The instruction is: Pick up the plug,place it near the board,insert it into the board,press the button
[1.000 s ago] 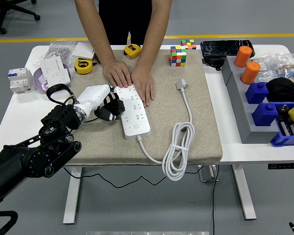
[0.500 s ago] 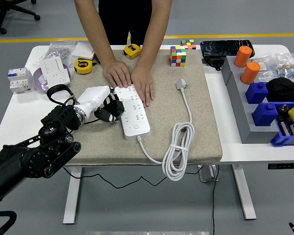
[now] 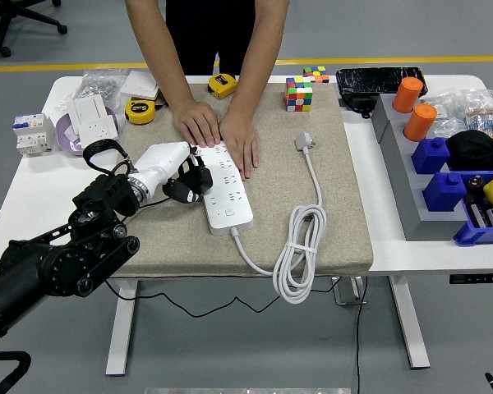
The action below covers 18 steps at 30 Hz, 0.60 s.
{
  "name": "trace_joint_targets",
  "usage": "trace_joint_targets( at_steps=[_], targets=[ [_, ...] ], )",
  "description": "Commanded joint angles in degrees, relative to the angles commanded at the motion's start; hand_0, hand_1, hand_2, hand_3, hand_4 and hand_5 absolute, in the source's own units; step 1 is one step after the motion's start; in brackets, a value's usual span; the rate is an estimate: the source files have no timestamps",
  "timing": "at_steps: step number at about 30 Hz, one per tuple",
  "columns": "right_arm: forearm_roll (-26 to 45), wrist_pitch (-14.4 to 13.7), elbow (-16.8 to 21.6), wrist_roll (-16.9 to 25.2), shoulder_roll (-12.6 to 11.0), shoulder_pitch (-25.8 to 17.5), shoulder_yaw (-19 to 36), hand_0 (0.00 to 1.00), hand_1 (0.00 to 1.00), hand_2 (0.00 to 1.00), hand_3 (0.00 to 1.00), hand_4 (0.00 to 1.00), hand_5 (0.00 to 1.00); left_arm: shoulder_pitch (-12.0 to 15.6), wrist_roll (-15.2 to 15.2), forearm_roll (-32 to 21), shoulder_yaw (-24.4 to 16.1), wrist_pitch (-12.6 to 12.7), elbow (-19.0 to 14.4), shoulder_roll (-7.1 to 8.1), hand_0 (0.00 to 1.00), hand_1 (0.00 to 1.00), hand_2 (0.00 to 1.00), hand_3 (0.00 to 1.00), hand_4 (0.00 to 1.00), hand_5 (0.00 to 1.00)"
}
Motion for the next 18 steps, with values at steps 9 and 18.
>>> trace_joint_targets(
  at_steps=[9, 18],
  targets=[
    [0.00, -0.04, 0.00, 0.01, -0.02, 0.16, 0.11, 0.959, 0.845, 0.779, 0.787, 0.998, 0.998, -0.31, 0.00, 0.03, 0.36, -0.27, 0.57, 0.08, 0.455, 0.345, 0.319, 0.416, 0.717, 0.002],
    [0.34, -0.13, 0.00, 0.15, 0.00, 0.24, -0.18, 0.959, 0.844, 0.779, 0.788, 0.998, 0.998, -0.29, 0.03, 0.19, 0.53, -0.48, 0.76, 0.00, 0.456, 0.344, 0.319, 0.417, 0.716, 0.002]
  ],
)
